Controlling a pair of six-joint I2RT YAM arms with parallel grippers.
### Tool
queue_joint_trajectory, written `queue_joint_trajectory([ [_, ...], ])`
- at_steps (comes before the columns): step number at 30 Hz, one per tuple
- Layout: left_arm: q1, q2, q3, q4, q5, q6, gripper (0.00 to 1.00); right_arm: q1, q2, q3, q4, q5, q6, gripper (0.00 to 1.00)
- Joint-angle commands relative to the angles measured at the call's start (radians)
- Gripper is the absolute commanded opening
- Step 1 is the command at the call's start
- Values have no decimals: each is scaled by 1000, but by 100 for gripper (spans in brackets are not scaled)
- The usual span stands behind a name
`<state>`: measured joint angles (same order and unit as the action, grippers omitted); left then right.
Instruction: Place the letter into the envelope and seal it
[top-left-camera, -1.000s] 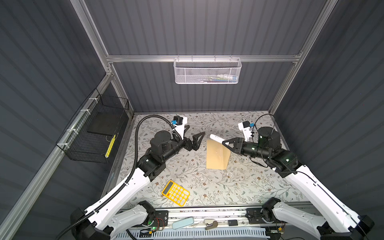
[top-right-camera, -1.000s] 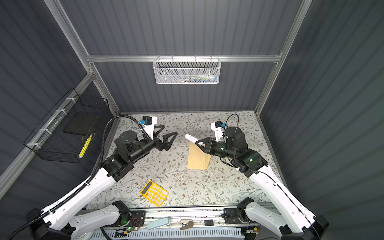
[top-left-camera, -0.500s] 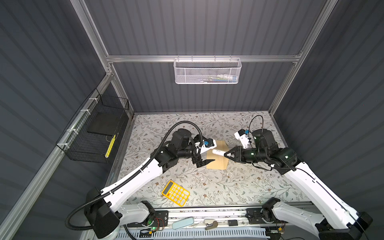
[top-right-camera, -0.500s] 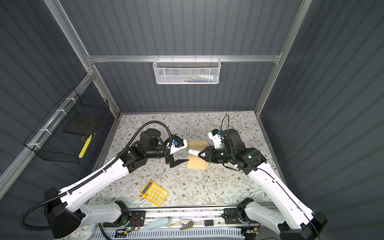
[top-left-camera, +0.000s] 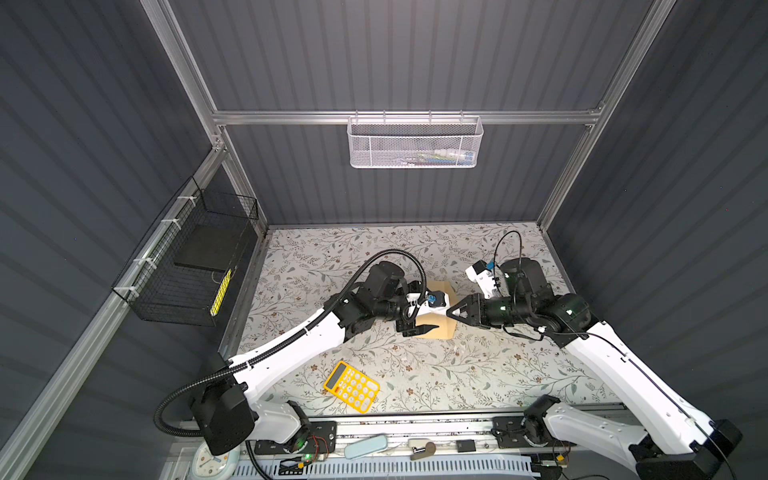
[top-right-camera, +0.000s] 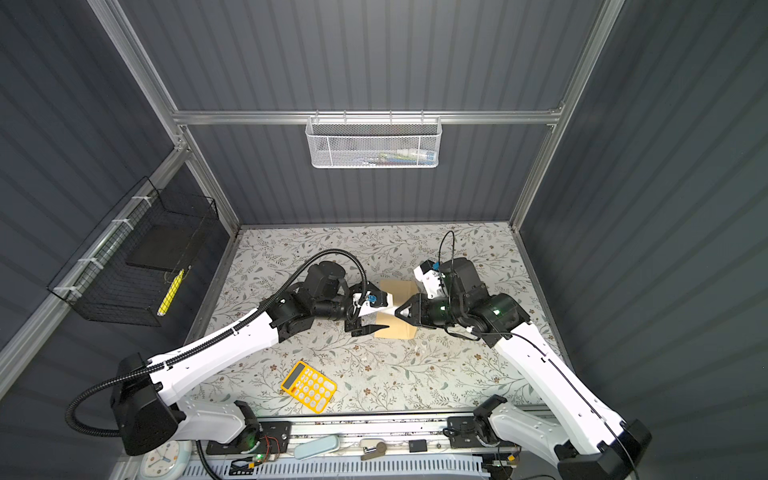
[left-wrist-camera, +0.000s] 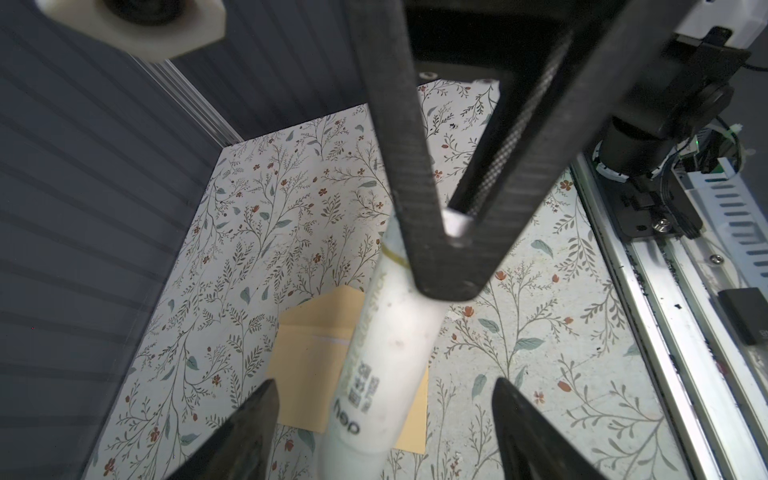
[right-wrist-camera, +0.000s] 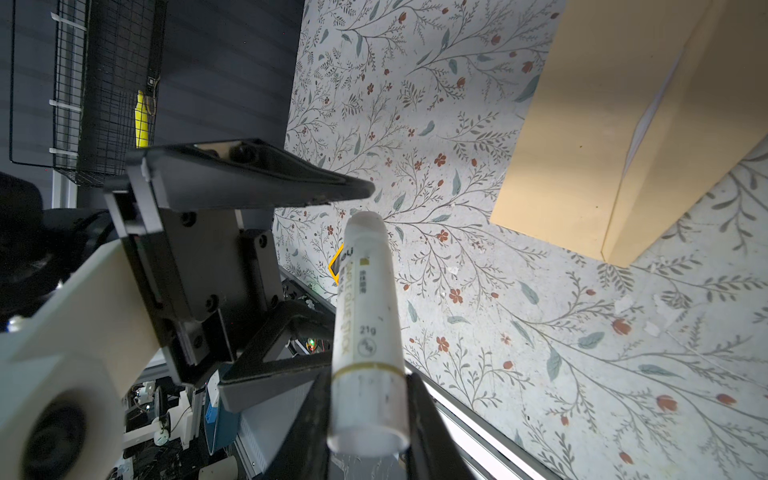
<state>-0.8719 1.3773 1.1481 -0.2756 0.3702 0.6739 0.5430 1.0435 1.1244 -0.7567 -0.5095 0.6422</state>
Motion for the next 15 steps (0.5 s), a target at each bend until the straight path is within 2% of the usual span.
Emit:
queue_joint_trajectory([
  [1, -9, 11, 34, 9, 1, 10, 74, 6, 4, 7, -6, -17, -22, 11],
  [15, -25, 33, 29, 27, -22, -10, 46, 14, 3, 9, -3, -20, -22, 11],
])
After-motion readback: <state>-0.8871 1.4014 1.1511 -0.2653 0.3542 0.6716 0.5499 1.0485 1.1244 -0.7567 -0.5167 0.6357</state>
